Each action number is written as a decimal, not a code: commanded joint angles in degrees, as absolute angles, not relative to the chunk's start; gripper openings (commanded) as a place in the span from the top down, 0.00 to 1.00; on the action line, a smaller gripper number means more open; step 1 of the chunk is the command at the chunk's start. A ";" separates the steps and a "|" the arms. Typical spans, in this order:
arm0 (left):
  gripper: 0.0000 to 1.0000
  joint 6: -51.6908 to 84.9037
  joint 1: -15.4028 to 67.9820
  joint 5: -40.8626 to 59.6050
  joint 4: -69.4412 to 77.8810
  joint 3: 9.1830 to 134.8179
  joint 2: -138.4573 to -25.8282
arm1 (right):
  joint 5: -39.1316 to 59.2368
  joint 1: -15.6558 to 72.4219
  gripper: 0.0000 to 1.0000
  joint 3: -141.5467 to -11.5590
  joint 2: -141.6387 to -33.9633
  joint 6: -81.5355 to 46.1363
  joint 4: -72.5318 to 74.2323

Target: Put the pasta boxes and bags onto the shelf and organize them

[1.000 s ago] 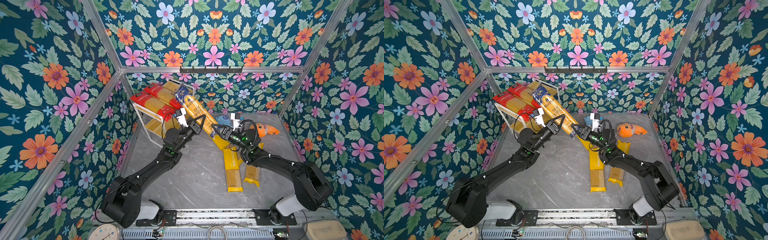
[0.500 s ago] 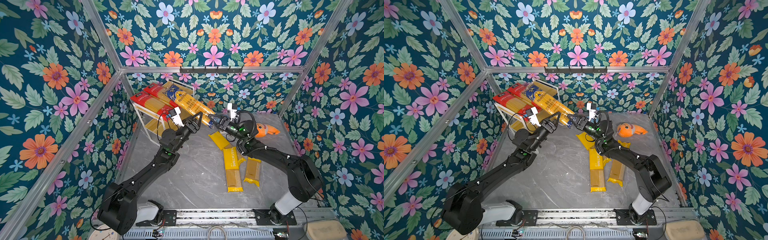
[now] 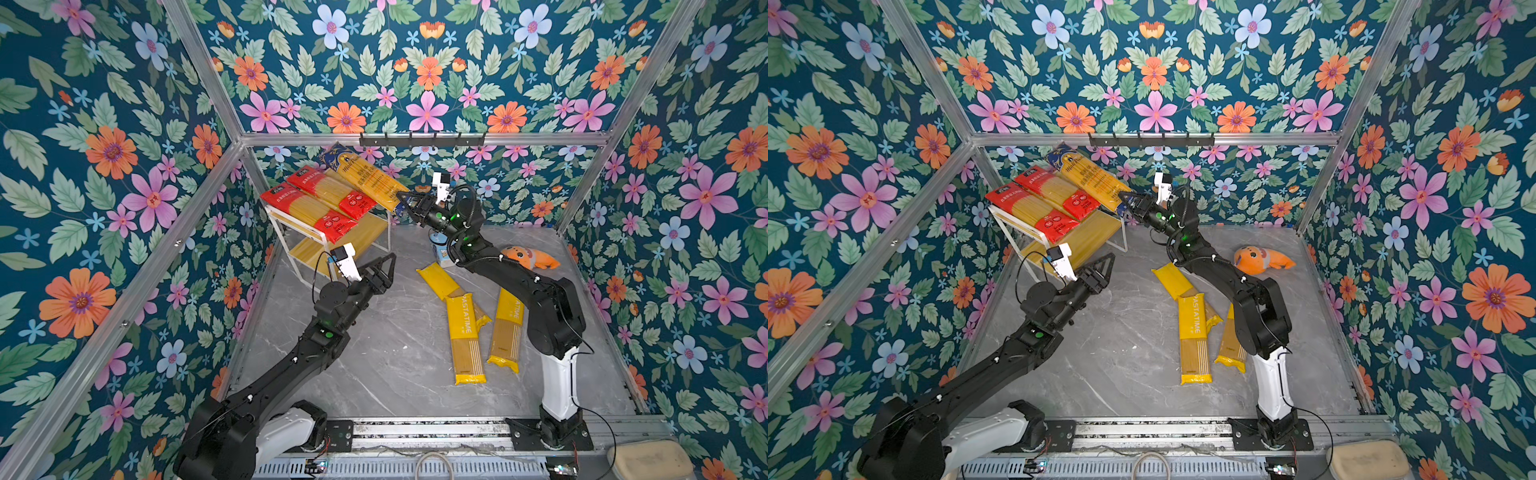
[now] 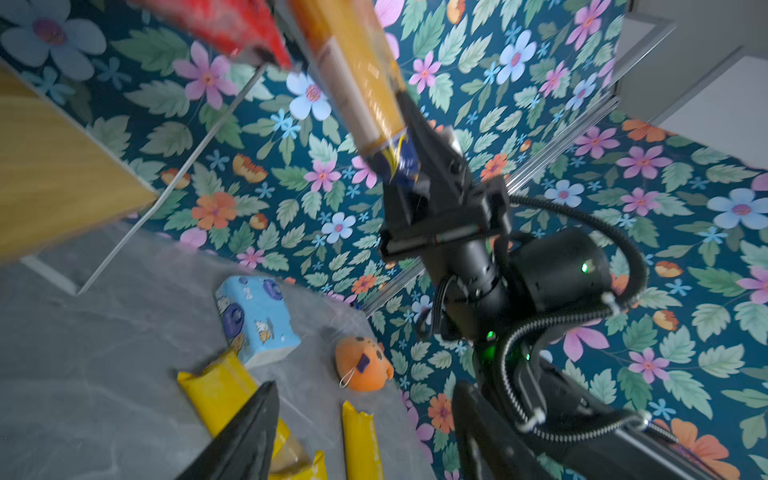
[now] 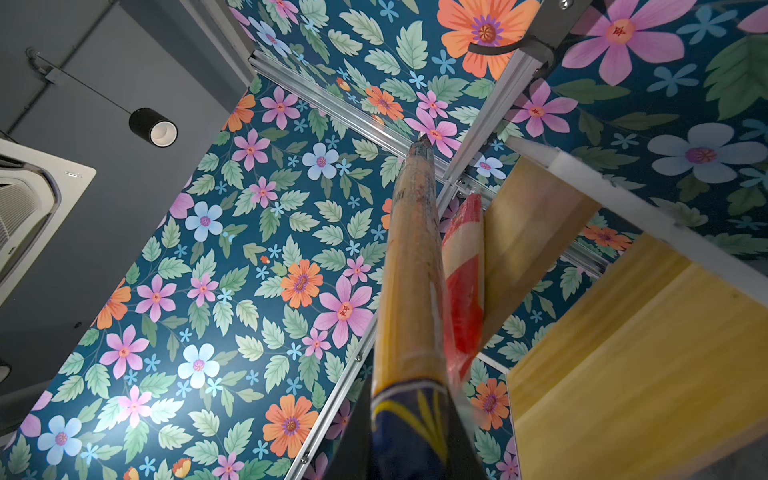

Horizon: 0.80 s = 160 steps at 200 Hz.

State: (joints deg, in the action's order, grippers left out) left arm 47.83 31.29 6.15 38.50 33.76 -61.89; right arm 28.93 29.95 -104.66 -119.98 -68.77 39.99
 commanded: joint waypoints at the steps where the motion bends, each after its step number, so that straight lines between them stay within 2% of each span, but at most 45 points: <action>1: 0.32 46.72 32.12 2.19 35.39 31.45 -60.12 | 29.97 29.95 1.00 -111.28 -123.38 -71.17 41.83; 49: 0.32 46.88 33.05 0.97 34.02 29.03 -59.18 | 31.29 29.63 1.00 -130.91 -134.24 -71.36 30.20; 94: 0.32 46.66 33.66 0.88 34.62 29.09 -60.25 | 31.90 29.59 1.00 -151.07 -144.39 -70.26 13.48; 119: 0.32 46.67 34.01 1.14 35.13 29.16 -60.83 | 32.76 29.26 0.88 -155.91 -146.88 -69.90 8.21; 143: 0.32 46.65 34.28 1.14 35.32 29.18 -61.24 | 34.54 28.70 0.77 -153.71 -145.65 -70.82 7.38; 160: 0.32 46.67 34.37 1.23 35.71 29.10 -61.48 | 35.63 28.47 0.64 -150.18 -143.26 -70.66 7.30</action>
State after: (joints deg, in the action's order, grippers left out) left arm 47.62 34.28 1.32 33.67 29.04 -61.25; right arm 32.91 28.73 -153.18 -145.99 -70.28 6.66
